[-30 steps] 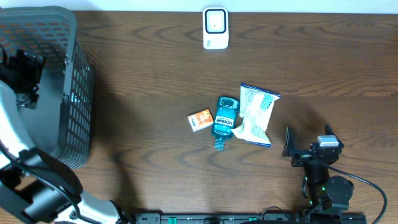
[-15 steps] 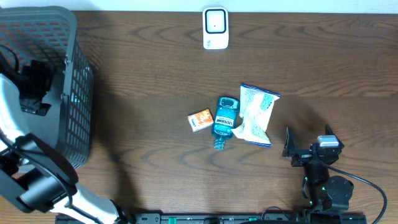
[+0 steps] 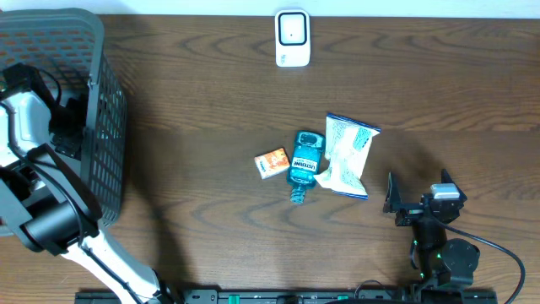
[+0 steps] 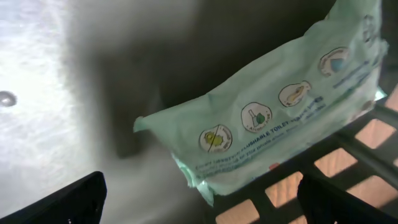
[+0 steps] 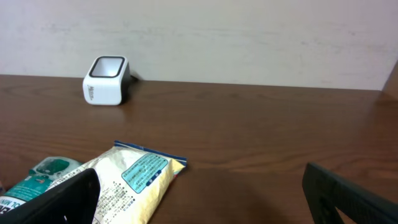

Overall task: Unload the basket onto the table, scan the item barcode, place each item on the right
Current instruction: 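Move the left gripper back into the basket toward the green wipes pack, then close the left gripper on the green wipes pack inside the basket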

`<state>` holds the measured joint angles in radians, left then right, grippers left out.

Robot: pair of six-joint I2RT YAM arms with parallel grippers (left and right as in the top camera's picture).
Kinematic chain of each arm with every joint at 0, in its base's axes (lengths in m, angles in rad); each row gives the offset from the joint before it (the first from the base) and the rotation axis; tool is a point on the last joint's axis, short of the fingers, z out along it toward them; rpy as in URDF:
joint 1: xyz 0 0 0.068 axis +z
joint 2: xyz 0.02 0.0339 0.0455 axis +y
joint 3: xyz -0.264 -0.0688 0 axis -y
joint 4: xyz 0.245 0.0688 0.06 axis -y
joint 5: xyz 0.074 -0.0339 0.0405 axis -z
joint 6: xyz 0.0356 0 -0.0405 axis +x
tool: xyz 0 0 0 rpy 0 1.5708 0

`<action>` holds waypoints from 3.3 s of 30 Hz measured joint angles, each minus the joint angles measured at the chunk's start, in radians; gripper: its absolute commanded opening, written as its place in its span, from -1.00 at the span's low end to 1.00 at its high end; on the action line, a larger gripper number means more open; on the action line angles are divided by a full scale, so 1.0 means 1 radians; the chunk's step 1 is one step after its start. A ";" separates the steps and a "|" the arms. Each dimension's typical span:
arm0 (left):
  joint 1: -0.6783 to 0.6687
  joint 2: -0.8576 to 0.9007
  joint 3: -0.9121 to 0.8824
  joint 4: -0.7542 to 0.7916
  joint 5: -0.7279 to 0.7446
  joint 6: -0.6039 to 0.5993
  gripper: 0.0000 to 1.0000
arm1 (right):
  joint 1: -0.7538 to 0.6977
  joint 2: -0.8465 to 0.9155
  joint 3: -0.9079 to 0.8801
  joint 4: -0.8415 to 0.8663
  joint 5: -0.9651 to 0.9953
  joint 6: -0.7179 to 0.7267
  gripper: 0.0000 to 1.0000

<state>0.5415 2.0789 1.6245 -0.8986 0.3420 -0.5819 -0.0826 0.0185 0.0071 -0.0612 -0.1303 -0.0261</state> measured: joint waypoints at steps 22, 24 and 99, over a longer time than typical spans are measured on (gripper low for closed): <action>-0.002 0.016 0.002 -0.039 -0.045 0.077 -0.86 | 0.000 0.000 0.000 0.000 0.000 0.000 0.99; 0.008 0.000 0.002 -0.041 -0.059 0.085 -0.86 | 0.000 0.000 0.000 0.000 0.000 0.000 0.99; -0.037 -0.010 -0.111 0.319 -0.180 1.252 0.96 | 0.000 0.000 0.000 0.000 0.000 0.000 0.99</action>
<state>0.5049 2.0693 1.5135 -0.5797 0.1616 0.6701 -0.0826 0.0185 0.0071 -0.0612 -0.1303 -0.0261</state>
